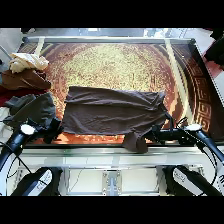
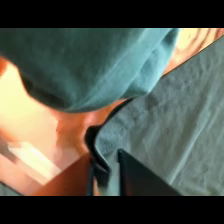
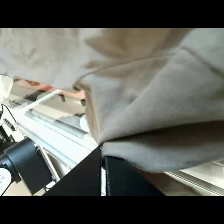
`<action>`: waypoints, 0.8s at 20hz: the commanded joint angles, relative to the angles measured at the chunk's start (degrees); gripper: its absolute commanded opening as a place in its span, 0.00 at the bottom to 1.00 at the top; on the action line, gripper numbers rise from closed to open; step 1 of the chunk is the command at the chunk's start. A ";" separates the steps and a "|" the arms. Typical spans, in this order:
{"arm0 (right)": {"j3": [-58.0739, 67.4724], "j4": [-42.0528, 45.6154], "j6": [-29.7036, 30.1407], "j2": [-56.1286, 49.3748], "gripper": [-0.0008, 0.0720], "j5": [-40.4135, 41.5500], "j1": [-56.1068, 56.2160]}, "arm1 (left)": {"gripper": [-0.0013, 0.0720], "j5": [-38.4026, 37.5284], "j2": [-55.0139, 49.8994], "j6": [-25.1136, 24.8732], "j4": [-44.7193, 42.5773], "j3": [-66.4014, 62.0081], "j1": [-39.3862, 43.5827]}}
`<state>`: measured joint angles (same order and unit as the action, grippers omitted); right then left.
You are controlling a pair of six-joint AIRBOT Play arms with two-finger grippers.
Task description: Fold the shirts.
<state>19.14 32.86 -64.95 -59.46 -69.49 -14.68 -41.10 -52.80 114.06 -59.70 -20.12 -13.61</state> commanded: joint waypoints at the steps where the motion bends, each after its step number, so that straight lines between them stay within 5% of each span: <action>1: 0.15 -1.60 -1.97 5.44 0.03 -0.26 0.07 | 0.03 2.49 0.11 -5.49 1.97 -0.74 -0.07; 6: 5.14 -0.98 -7.10 18.08 0.03 -4.04 0.07 | 0.03 -10.29 13.16 -19.43 1.03 -8.07 -1.16; 9: 10.49 2.71 -10.03 24.13 0.03 -2.47 0.09 | 0.02 -11.65 21.33 -20.70 1.05 -11.43 -1.11; 12: 15.41 10.29 -10.71 22.05 0.03 3.41 0.07 | 0.02 -11.30 15.76 -23.71 -0.31 -16.24 -1.07; 16: 21.68 15.78 -9.90 11.37 0.03 11.17 0.09 | 0.02 -10.32 -3.96 -30.62 -4.39 -29.03 2.64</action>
<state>36.58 44.27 -74.89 -42.78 -64.20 -14.61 -51.57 -46.44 89.06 -61.91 -41.28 -13.15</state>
